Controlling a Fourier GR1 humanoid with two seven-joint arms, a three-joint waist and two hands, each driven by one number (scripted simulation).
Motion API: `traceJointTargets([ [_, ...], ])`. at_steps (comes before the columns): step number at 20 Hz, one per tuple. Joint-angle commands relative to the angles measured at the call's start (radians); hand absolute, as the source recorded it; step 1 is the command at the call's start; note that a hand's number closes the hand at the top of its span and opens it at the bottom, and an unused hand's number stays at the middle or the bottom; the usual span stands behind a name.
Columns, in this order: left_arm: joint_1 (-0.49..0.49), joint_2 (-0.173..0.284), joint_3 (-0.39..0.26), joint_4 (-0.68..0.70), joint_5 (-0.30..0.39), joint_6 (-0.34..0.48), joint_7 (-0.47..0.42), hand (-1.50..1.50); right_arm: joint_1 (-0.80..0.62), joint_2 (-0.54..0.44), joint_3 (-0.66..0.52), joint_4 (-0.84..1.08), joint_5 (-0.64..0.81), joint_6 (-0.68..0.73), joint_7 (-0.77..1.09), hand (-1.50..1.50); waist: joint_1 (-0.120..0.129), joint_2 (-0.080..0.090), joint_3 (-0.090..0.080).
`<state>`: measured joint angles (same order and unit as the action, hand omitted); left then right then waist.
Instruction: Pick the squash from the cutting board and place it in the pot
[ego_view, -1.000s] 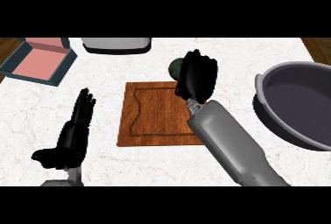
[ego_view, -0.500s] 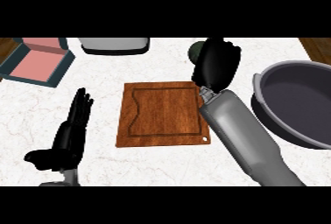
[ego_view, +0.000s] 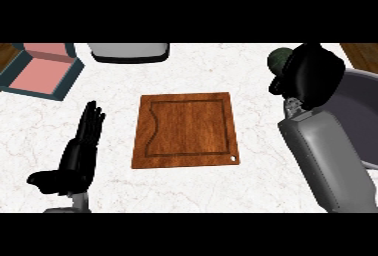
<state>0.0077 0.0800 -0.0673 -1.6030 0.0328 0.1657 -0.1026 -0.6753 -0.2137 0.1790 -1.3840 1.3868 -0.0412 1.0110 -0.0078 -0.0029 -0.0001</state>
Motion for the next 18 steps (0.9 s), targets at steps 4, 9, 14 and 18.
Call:
traceJointTargets([
  [4, 0.035, -0.002, 0.0, 0.003, 0.005, -0.026, -0.034, 0.0, 0.102, -0.164, -0.183, -0.032, -0.11, -0.008, -0.138, 1.5, 0.007, 0.002, 0.0],
  [9, 0.013, -0.015, -0.008, -0.028, -0.017, -0.002, 0.014, 0.0, 0.204, -0.19, -0.252, -0.043, -0.177, -0.047, -0.23, 1.5, 0.008, 0.002, 0.0],
  [14, 0.03, -0.033, -0.026, 0.008, -0.039, 0.001, -0.027, 0.0, 0.238, -0.246, -0.35, 0.092, -0.317, -0.051, -0.392, 1.5, 0.008, 0.003, 0.0],
  [18, -0.022, -0.036, -0.007, 0.007, -0.027, 0.007, 0.022, 0.0, 0.232, -0.212, -0.376, 0.26, -0.323, -0.119, -0.428, 1.5, 0.014, 0.004, 0.001],
])
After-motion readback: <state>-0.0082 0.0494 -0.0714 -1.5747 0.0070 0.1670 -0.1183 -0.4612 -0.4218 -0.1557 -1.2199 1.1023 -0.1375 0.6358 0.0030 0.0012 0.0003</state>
